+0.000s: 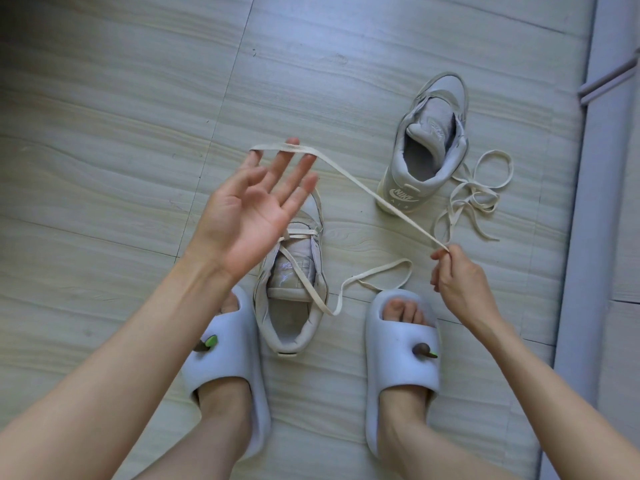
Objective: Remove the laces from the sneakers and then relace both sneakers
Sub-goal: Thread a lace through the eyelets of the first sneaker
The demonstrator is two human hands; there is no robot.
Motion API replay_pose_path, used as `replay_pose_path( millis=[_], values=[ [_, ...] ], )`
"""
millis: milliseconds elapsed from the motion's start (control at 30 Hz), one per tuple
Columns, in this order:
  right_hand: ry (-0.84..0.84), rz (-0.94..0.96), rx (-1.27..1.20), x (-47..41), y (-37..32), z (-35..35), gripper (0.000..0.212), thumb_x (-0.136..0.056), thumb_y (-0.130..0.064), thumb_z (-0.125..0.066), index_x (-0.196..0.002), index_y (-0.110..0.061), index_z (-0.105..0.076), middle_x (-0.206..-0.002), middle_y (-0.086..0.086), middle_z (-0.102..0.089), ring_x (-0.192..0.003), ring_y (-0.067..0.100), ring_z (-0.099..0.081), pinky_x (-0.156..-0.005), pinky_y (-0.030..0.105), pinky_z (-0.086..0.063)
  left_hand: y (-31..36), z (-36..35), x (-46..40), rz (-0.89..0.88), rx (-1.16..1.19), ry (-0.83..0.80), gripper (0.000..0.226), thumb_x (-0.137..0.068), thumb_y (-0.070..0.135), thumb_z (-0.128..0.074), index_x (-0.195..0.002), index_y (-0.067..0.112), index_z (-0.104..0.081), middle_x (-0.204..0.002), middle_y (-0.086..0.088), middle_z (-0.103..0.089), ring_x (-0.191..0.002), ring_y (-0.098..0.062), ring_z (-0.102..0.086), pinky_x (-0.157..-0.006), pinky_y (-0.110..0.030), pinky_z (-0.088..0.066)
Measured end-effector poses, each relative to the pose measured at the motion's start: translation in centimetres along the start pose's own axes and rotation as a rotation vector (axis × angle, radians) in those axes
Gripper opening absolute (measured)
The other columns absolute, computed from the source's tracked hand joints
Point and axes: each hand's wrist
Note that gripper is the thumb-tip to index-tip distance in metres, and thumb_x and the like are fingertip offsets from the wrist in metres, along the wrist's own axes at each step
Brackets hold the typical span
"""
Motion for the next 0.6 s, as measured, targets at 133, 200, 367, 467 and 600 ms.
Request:
replay_pose_path(
  millis=[133,200,367,467,600],
  values=[
    [0.016,-0.205,-0.366,-0.3,0.3,0.2,0.027,-0.099,-0.011,-0.030,-0.091,-0.006,-0.055,-0.061,0.006,-0.061,-0.061,0.026,-0.059,-0.061,0.032,-0.047,0.8,0.3,-0.1,-0.018,0.064,0.057,0.012,-0.085,0.000,-0.041,-0.090,0.008,-0.049,-0.109,-0.014,-0.066,-0.109,-0.032,-0.062,-0.090,-0.043,-0.052],
    [-0.041,-0.218,-0.448,-0.4,-0.3,0.2,0.031,-0.100,-0.016,-0.034,-0.082,-0.008,-0.058,-0.063,0.005,-0.061,-0.061,0.022,-0.057,-0.061,0.030,-0.047,0.5,0.3,-0.3,-0.001,0.038,0.081,0.011,-0.088,0.002,-0.040,-0.087,0.010,-0.048,-0.108,-0.013,-0.065,-0.109,-0.031,-0.063,-0.090,-0.044,-0.052],
    [-0.177,-0.123,-0.442,-0.4,-3.3,-0.8,0.043,-0.101,-0.029,-0.037,-0.071,-0.019,-0.066,-0.069,-0.007,-0.052,-0.066,0.008,-0.046,-0.070,0.027,-0.036,0.7,0.5,-1.6,0.026,-0.088,0.140,0.016,-0.089,0.006,-0.043,-0.103,0.006,-0.052,-0.117,-0.016,-0.063,-0.111,-0.030,-0.061,-0.092,-0.040,-0.052],
    [-0.224,-0.075,-0.412,-0.6,-5.3,-1.0,0.045,-0.100,-0.030,-0.038,-0.067,-0.026,-0.069,-0.094,-0.005,-0.052,-0.084,0.002,-0.049,-0.085,0.026,-0.035,0.3,1.6,-2.0,0.059,-0.404,0.190,0.033,-0.095,0.008,-0.044,-0.127,0.002,-0.048,-0.125,-0.014,-0.058,-0.112,-0.025,-0.061,-0.092,-0.034,-0.052],
    [-0.256,-0.025,-0.610,-0.8,-7.8,-1.3,0.047,-0.099,-0.030,-0.042,-0.064,-0.023,-0.071,-0.066,0.002,-0.045,-0.056,0.007,-0.040,-0.057,0.017,-0.035,-1.3,3.6,-1.6,-0.010,-1.008,0.286,0.030,-0.095,0.006,-0.048,-0.123,0.013,-0.056,-0.118,-0.003,-0.061,-0.107,-0.012,-0.058,-0.092,-0.028,-0.049]
  ],
)
Point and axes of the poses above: each hand's wrist, its own x-axis away from the middle knuckle, its own z-axis out of the back of the hand, y = z × x
